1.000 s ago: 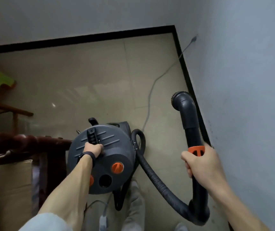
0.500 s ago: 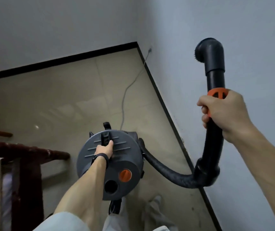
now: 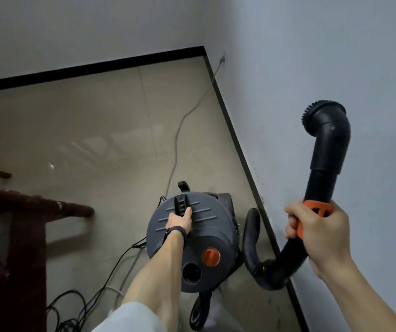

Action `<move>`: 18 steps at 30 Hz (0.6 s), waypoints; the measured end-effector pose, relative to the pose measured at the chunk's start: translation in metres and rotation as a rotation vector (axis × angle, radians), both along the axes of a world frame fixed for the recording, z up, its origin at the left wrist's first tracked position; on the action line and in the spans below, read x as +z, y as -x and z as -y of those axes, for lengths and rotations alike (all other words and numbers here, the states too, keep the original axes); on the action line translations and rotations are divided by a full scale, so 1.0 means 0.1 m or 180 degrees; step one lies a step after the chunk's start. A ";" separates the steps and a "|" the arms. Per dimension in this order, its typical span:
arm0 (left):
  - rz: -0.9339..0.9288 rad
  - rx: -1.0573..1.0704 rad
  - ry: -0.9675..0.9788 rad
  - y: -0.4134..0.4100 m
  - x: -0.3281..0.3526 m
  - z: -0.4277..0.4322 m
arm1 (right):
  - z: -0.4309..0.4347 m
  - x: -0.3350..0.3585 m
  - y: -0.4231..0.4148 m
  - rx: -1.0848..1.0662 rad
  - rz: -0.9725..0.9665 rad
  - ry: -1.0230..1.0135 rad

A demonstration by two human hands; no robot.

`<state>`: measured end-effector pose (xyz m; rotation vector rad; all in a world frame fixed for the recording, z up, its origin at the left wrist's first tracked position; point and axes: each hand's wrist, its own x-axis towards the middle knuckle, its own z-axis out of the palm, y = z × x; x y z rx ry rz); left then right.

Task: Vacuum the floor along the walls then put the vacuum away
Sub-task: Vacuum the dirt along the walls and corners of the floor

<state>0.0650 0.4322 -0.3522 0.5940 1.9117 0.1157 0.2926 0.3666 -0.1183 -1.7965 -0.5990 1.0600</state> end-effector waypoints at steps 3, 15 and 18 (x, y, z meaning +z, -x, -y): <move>-0.0013 -0.0002 -0.0003 -0.01 -0.08 0.02 | -0.07 -0.10 0.16 0.0181 0.0078 -0.0004; -0.0366 0.0366 0.0004 1.36 -0.33 -0.12 | 0.17 -0.41 0.90 -0.0382 -0.0497 0.0107; -0.0382 0.0273 -0.0046 1.88 -0.35 -0.08 | 0.31 -0.55 1.18 -0.0366 -0.0570 0.0197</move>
